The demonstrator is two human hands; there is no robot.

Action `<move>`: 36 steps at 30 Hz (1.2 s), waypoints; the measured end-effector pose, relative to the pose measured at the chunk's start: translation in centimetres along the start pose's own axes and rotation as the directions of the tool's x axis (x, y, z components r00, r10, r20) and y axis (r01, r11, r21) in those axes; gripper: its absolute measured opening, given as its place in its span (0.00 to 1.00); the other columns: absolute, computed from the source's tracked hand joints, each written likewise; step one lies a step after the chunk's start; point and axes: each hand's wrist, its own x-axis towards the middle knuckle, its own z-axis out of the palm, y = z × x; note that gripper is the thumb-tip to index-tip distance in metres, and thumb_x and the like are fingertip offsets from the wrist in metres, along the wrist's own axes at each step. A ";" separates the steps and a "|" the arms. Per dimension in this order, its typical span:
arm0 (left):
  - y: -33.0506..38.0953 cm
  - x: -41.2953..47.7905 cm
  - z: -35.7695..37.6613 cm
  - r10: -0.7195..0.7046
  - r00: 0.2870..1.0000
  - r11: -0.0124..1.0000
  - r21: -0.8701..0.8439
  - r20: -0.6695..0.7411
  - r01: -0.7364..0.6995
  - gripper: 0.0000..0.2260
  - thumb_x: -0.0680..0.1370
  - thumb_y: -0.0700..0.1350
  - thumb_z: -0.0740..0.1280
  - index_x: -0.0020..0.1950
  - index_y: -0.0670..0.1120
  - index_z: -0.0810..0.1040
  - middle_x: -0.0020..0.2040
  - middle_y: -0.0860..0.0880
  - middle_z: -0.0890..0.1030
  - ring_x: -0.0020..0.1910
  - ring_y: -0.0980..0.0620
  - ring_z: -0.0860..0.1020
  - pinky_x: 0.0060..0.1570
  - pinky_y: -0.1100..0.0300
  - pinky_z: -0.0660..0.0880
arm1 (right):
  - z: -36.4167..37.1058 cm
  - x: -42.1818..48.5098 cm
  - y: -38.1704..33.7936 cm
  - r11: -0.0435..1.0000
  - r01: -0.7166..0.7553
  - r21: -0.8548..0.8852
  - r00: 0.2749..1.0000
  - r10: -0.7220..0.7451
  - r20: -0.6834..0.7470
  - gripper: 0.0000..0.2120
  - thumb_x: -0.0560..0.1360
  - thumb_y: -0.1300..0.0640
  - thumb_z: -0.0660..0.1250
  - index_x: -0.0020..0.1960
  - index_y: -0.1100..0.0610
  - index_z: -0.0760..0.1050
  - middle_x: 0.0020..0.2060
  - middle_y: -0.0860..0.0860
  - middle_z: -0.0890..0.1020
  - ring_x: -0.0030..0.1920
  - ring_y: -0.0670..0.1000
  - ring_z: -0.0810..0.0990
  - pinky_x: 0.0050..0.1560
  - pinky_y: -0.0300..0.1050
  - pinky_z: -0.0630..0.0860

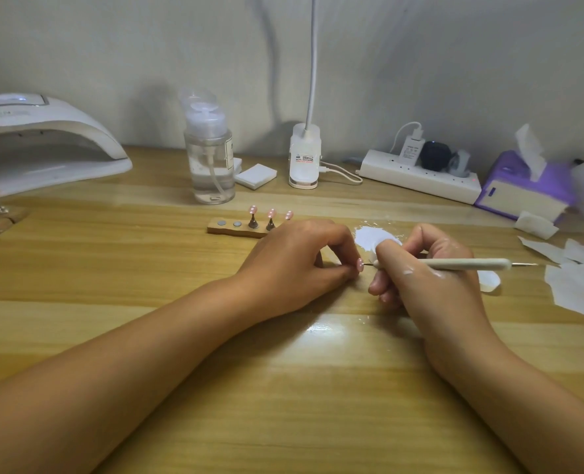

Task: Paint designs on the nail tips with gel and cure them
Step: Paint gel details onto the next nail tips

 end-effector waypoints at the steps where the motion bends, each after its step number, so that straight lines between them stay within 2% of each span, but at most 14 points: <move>1: 0.0 0.0 0.0 0.000 1.000 1.000 0.003 0.001 0.000 0.10 0.74 0.46 0.73 0.40 0.60 0.76 0.41 0.62 0.79 0.33 0.62 0.76 0.38 0.58 0.74 | 0.0 0.0 0.0 1.000 -0.002 -0.002 1.000 0.002 0.003 0.16 0.69 0.62 0.67 0.27 0.51 0.67 0.23 0.55 0.80 0.21 0.46 0.72 0.24 0.36 0.70; 6: 0.2 -0.1 -0.1 0.002 1.000 1.000 0.002 0.007 -0.002 0.11 0.74 0.44 0.73 0.39 0.60 0.76 0.40 0.62 0.79 0.34 0.65 0.76 0.36 0.67 0.68 | 0.1 -0.1 -0.2 1.000 -0.002 0.006 1.000 0.002 0.000 0.17 0.70 0.64 0.67 0.27 0.51 0.67 0.23 0.55 0.79 0.20 0.46 0.72 0.23 0.35 0.69; 10: 0.2 -0.1 -0.1 -0.004 1.000 1.000 0.000 0.008 0.003 0.08 0.74 0.45 0.73 0.41 0.58 0.79 0.42 0.60 0.80 0.33 0.64 0.75 0.37 0.61 0.71 | 0.0 0.0 -0.1 1.000 -0.010 0.025 0.999 0.011 -0.041 0.15 0.71 0.62 0.68 0.31 0.53 0.65 0.23 0.55 0.80 0.21 0.47 0.72 0.25 0.36 0.70; 17: 0.2 -0.2 -0.1 0.002 1.000 1.000 0.004 0.004 -0.002 0.07 0.73 0.44 0.73 0.41 0.56 0.80 0.42 0.60 0.79 0.33 0.62 0.76 0.40 0.55 0.75 | 0.1 0.0 -0.1 1.000 -0.005 0.031 1.000 0.006 -0.023 0.13 0.71 0.63 0.68 0.33 0.55 0.67 0.24 0.56 0.81 0.21 0.47 0.74 0.25 0.36 0.72; 22: 0.4 -0.2 -0.1 0.006 1.000 1.000 0.029 -0.003 -0.006 0.11 0.73 0.45 0.73 0.39 0.61 0.76 0.41 0.62 0.78 0.33 0.61 0.77 0.46 0.51 0.75 | 0.1 0.0 0.0 0.999 0.006 0.037 1.000 -0.005 -0.019 0.14 0.70 0.63 0.69 0.31 0.54 0.67 0.24 0.56 0.81 0.22 0.47 0.74 0.25 0.36 0.72; 28: 0.4 -0.2 -0.1 0.002 1.000 0.999 0.035 -0.006 -0.002 0.08 0.73 0.46 0.73 0.40 0.59 0.78 0.41 0.62 0.78 0.33 0.61 0.77 0.49 0.51 0.75 | 0.1 0.0 0.1 1.000 0.006 0.017 1.000 -0.006 -0.012 0.15 0.71 0.62 0.69 0.30 0.52 0.68 0.25 0.56 0.81 0.22 0.47 0.75 0.25 0.37 0.72; 32: 0.3 -0.2 -0.1 0.012 1.000 0.999 0.035 -0.004 -0.011 0.08 0.73 0.46 0.73 0.40 0.59 0.78 0.40 0.63 0.77 0.33 0.61 0.76 0.41 0.55 0.75 | 0.1 0.0 0.0 1.000 0.013 0.022 1.000 -0.012 -0.020 0.11 0.71 0.63 0.68 0.34 0.57 0.68 0.24 0.55 0.81 0.22 0.47 0.75 0.25 0.35 0.72; 36: 0.1 -0.2 0.0 0.014 1.000 0.999 0.043 -0.001 -0.014 0.06 0.73 0.46 0.72 0.41 0.57 0.79 0.40 0.63 0.77 0.33 0.61 0.76 0.42 0.56 0.74 | 0.1 0.0 0.0 1.000 0.014 0.021 1.000 -0.014 -0.018 0.12 0.71 0.63 0.68 0.33 0.56 0.67 0.24 0.56 0.81 0.22 0.47 0.75 0.25 0.35 0.72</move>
